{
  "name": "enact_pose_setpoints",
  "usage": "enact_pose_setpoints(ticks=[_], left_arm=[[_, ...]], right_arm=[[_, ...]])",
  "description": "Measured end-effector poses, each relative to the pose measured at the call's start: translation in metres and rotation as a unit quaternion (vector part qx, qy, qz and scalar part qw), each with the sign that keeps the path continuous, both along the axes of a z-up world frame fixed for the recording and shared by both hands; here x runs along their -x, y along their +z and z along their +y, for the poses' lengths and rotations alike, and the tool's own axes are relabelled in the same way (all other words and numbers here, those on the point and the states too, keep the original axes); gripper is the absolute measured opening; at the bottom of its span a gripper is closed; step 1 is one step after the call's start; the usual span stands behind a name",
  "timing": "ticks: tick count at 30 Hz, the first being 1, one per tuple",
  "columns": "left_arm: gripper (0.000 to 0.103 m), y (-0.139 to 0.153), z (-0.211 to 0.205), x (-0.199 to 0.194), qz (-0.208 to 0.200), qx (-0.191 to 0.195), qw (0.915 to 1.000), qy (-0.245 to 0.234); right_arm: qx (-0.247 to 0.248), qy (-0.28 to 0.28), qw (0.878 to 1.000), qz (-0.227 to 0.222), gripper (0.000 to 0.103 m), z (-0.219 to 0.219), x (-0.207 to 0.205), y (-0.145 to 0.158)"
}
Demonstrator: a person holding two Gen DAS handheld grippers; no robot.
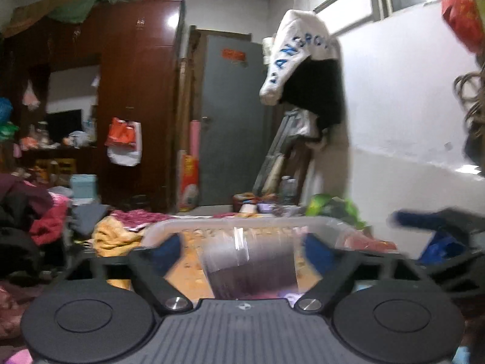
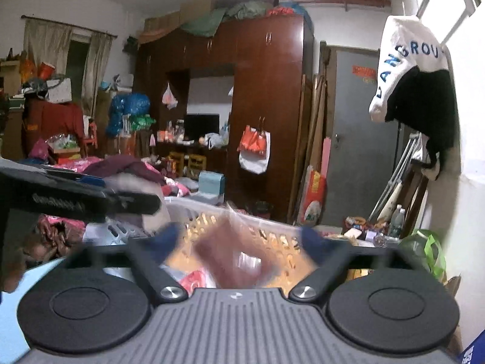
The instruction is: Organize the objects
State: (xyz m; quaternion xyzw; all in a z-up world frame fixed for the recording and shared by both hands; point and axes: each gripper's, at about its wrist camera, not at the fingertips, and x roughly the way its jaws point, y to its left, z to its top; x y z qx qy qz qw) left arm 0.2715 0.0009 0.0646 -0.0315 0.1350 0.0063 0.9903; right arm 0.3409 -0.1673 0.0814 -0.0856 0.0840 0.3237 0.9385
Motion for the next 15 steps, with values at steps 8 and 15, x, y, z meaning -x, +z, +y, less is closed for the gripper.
enact_pose_setpoints(ticks=[8,15], left_arm=[[0.098,-0.026,-0.009,0.089,-0.038,0.001,0.9990,-0.022],[0.098,-0.087,-0.048,0.127,0.007,0.007,0.9962,-0.087]], right_arm=[[-0.063,0.021,0.998,0.018,0.103,-0.064,0.056,-0.018],[-0.054,0.008,0.995,0.087,0.100,-0.089,0.064,-0.077]])
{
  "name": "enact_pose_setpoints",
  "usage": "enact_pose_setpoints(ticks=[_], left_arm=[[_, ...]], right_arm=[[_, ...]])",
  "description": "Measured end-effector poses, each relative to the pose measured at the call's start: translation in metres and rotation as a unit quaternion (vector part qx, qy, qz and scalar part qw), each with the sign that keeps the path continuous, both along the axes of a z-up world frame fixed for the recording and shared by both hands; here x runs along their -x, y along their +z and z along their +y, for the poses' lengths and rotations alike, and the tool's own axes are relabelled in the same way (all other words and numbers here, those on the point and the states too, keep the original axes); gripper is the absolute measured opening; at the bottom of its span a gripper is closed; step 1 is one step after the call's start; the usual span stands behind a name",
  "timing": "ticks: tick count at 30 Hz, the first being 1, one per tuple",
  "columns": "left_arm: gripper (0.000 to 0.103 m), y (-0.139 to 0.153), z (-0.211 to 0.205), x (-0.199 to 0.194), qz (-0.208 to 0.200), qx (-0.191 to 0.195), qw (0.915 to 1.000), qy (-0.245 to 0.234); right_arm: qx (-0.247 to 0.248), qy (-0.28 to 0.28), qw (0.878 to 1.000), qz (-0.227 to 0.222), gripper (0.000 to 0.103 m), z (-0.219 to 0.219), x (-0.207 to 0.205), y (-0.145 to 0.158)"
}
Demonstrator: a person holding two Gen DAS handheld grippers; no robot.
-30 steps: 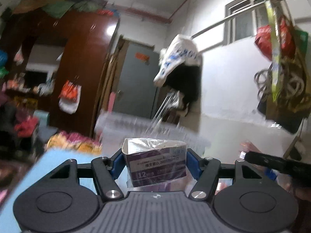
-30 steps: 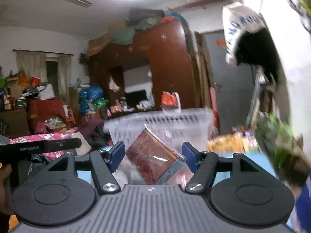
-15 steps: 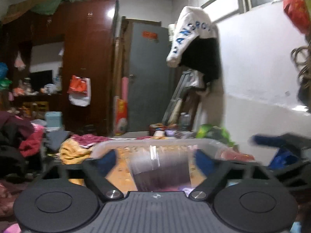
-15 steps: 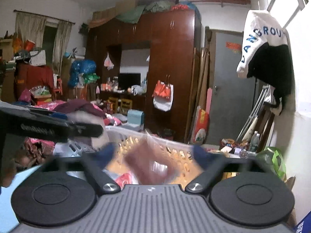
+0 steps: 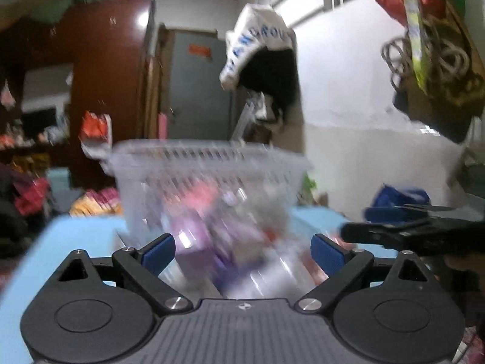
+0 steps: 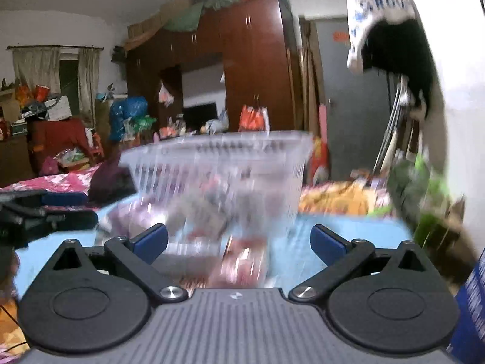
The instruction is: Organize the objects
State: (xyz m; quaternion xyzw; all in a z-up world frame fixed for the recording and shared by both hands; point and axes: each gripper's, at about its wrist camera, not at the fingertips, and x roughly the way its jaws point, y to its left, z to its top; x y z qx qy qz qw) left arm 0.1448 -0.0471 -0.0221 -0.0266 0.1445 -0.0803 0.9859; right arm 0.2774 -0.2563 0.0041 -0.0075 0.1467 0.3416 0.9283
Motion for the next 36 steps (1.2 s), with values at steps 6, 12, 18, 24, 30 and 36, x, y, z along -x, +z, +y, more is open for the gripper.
enact_pose_setpoints(ticks=[6,12,18,24,30,36], left_arm=[[0.097,-0.011,-0.008,-0.008,0.017,-0.005,0.9998,0.001],[0.095,-0.022,-0.025,-0.008,0.015,-0.062,0.9979,0.010],[0.064,-0.024,-0.025,-0.004,0.005,-0.049,0.9988,-0.003],[0.061,-0.028,-0.009,0.009,-0.032,0.005,0.9995,-0.006],[0.060,-0.036,-0.001,0.020,-0.073,0.037,0.9966,-0.004],[0.060,-0.036,0.002,0.025,-0.096,0.053,0.9939,-0.007]], right_arm=[[0.016,0.016,0.999,0.031,0.083,0.008,-0.009,-0.003],[0.051,0.009,0.998,0.042,0.069,0.015,-0.001,-0.013],[0.029,-0.001,0.999,0.044,0.052,0.006,0.000,-0.015],[0.030,-0.004,0.999,0.017,0.051,0.009,0.009,-0.015],[0.026,-0.012,0.999,-0.024,0.050,0.007,0.021,-0.013],[0.008,-0.017,0.999,-0.049,0.050,0.005,0.027,-0.010]])
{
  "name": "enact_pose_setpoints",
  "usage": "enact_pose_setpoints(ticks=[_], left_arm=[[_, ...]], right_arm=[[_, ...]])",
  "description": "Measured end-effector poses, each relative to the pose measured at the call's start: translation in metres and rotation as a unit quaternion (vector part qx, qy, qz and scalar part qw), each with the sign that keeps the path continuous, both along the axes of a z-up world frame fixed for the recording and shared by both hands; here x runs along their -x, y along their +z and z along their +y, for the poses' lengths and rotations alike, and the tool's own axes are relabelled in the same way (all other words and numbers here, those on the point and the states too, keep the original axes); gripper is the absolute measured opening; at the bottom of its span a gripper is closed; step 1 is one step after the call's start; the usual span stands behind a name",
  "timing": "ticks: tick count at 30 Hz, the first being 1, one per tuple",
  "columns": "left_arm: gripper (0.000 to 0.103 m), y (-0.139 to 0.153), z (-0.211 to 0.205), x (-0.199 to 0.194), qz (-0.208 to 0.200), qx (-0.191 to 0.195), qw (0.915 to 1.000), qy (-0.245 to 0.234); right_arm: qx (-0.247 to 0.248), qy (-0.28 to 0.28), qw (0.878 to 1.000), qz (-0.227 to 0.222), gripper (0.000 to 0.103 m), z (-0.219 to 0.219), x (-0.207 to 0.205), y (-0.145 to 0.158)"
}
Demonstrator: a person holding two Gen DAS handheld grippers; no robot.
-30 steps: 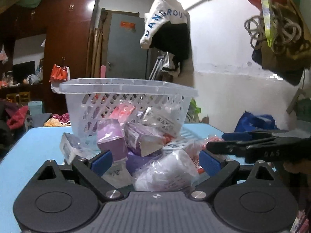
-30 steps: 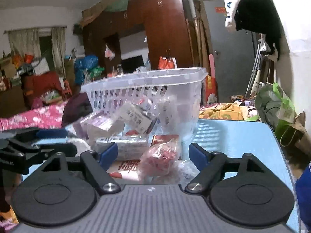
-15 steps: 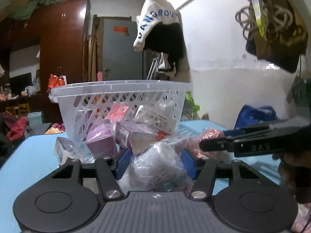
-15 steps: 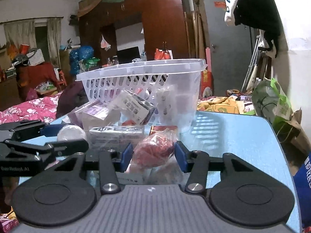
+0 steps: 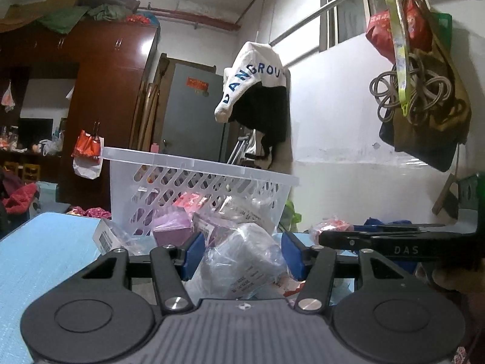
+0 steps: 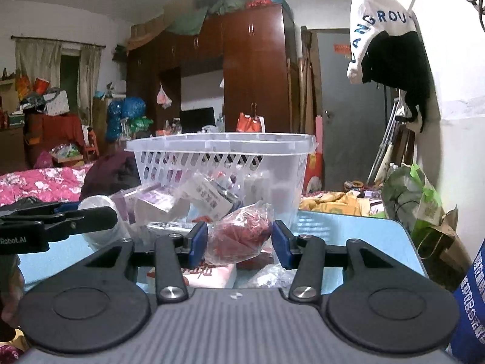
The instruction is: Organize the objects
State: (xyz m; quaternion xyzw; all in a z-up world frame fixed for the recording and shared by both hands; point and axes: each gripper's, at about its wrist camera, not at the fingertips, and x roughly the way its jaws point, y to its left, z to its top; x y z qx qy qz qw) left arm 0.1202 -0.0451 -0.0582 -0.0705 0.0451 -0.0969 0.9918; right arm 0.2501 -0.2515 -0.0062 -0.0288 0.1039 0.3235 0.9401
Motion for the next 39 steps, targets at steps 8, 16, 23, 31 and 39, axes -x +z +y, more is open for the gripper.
enact_pose_setpoints(ticks=[8,16,23,31,39], left_arm=[[0.057,0.005,0.012,0.007,-0.007,0.031,0.9995,-0.005],[0.049,0.010,0.021,0.013,-0.015,0.052,0.9984,-0.016],[0.035,0.011,0.027,0.007,0.001,0.057,0.9981,-0.025],[0.065,-0.003,0.014,0.009,0.021,-0.030,0.9990,0.025],[0.084,-0.014,0.013,0.002,0.072,-0.042,0.9965,0.010]], right_arm=[[-0.023,-0.001,1.000,-0.020,0.050,-0.005,0.003,0.001],[-0.029,-0.008,0.999,-0.025,0.050,-0.006,0.003,0.001],[-0.033,-0.012,0.999,-0.027,0.050,-0.005,0.005,0.001],[-0.043,-0.016,0.999,-0.025,0.050,-0.012,0.005,-0.001],[-0.047,-0.017,0.998,-0.023,0.050,-0.013,0.006,-0.002]])
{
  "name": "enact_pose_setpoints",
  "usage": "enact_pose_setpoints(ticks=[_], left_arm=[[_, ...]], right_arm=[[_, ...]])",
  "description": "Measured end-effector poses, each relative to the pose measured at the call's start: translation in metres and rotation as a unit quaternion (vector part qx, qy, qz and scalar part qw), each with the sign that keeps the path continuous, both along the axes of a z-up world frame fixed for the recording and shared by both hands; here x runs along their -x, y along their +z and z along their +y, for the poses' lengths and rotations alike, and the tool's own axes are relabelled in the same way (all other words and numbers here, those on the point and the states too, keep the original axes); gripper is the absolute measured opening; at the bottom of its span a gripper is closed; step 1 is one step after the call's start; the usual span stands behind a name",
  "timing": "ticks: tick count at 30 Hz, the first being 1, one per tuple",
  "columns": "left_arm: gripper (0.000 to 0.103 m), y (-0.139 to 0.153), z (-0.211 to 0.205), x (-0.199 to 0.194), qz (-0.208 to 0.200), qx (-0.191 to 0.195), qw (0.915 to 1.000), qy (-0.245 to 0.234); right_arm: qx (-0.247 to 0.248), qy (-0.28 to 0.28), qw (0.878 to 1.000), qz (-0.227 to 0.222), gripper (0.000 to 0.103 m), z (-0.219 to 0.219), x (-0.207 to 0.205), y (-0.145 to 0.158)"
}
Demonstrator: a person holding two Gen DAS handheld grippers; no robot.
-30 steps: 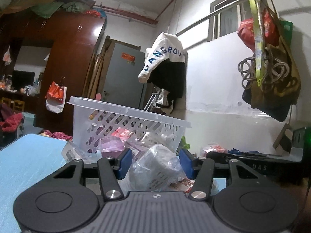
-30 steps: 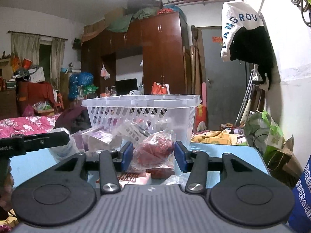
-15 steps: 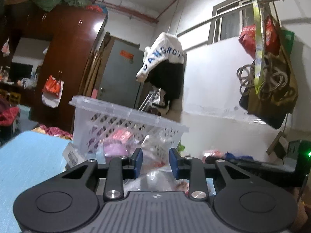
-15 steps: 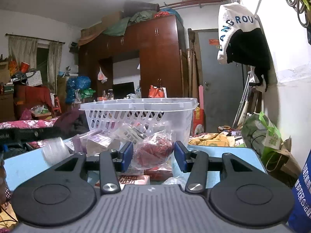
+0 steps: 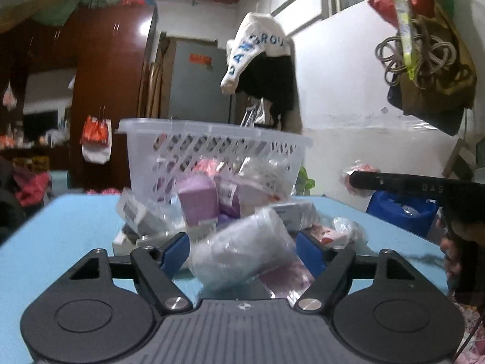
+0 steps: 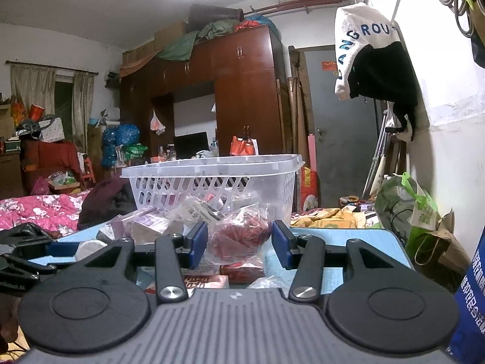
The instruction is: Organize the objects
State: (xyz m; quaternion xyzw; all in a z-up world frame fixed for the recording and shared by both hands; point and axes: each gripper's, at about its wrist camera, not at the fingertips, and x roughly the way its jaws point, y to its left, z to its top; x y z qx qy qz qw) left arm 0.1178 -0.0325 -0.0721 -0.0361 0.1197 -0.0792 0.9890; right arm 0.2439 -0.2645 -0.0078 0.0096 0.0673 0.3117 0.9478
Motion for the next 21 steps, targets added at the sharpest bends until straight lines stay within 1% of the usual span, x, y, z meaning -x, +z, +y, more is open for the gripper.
enact_pose_setpoints(ticks=[2,5,7,8,9,10,13,16,18,21], left_arm=[[0.086,0.000,0.002,-0.005,0.019,0.005,0.9998,0.000],[0.087,-0.001,0.008,-0.010,0.043,0.043,0.9981,-0.001],[0.072,-0.003,0.014,-0.014,0.051,0.066,0.9964,-0.009],[0.062,-0.004,0.019,-0.015,0.055,0.087,0.9946,-0.015],[0.062,-0.006,0.024,-0.016,0.059,0.105,0.9924,-0.023],[0.062,-0.008,0.026,-0.016,0.056,0.113,0.9917,-0.022],[0.061,-0.007,0.027,-0.008,0.030,0.106,0.9939,-0.009],[0.061,0.007,0.028,0.003,-0.010,0.112,0.9936,-0.018],[0.061,0.029,0.026,0.004,-0.040,0.101,0.9938,-0.021],[0.061,0.079,0.026,-0.017,-0.073,0.083,0.9936,-0.024]], right_arm=[[0.000,0.000,1.000,0.000,0.050,0.000,0.000,0.000],[0.000,0.000,1.000,-0.001,0.050,0.000,0.001,0.000],[0.000,0.000,1.000,-0.003,0.050,0.001,0.002,0.000],[0.000,0.000,1.000,-0.003,0.050,0.001,0.002,0.001],[-0.001,0.000,1.000,-0.004,0.050,0.001,0.002,0.001],[-0.003,0.000,1.000,-0.006,0.050,0.000,0.003,0.001],[-0.004,-0.004,1.000,-0.012,0.050,-0.002,0.004,0.001],[-0.009,-0.006,1.000,-0.016,0.050,-0.004,0.005,0.003],[-0.014,0.008,1.000,-0.019,0.050,-0.002,0.005,0.011],[0.003,0.018,0.998,-0.057,0.050,0.015,0.005,0.045]])
